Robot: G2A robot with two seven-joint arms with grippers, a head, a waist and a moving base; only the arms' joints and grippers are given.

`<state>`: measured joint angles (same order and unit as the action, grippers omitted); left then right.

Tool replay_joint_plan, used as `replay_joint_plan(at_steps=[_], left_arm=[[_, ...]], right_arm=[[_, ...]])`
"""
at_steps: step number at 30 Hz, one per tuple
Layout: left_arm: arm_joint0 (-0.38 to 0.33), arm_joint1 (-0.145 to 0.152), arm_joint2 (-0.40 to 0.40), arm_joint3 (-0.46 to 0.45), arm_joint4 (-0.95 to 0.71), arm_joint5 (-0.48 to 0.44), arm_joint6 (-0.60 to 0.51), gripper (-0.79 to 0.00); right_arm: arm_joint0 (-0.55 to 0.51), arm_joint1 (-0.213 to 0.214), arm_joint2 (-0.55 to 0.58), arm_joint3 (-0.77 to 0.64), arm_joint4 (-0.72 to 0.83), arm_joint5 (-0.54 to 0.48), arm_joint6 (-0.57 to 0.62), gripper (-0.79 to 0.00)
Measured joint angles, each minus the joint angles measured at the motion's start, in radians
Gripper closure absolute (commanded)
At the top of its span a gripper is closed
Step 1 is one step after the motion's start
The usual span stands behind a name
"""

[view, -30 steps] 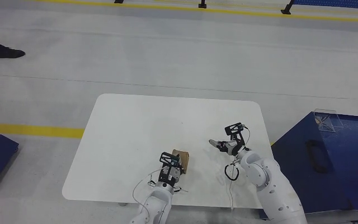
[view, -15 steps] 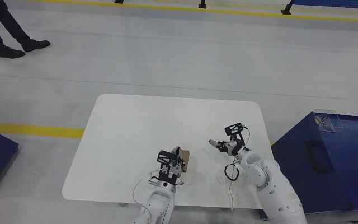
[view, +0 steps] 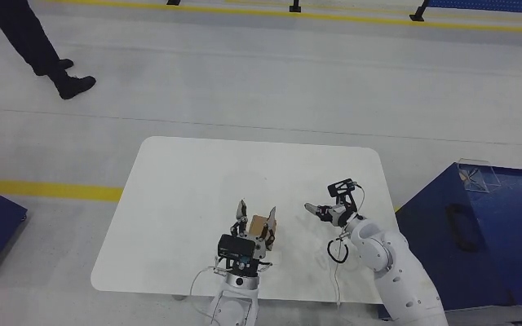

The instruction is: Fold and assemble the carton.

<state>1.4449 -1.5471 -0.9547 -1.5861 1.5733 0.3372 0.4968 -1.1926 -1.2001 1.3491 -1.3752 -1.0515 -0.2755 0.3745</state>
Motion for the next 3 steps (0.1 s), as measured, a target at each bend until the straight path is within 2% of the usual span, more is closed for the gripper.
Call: replay_joint_plan(at_steps=[3], left_arm=[[0.000, 0.000, 0.000, 0.000, 0.000, 0.000, 0.000, -0.647]], right_arm=[[0.000, 0.000, 0.000, 0.000, 0.000, 0.000, 0.000, -0.785]])
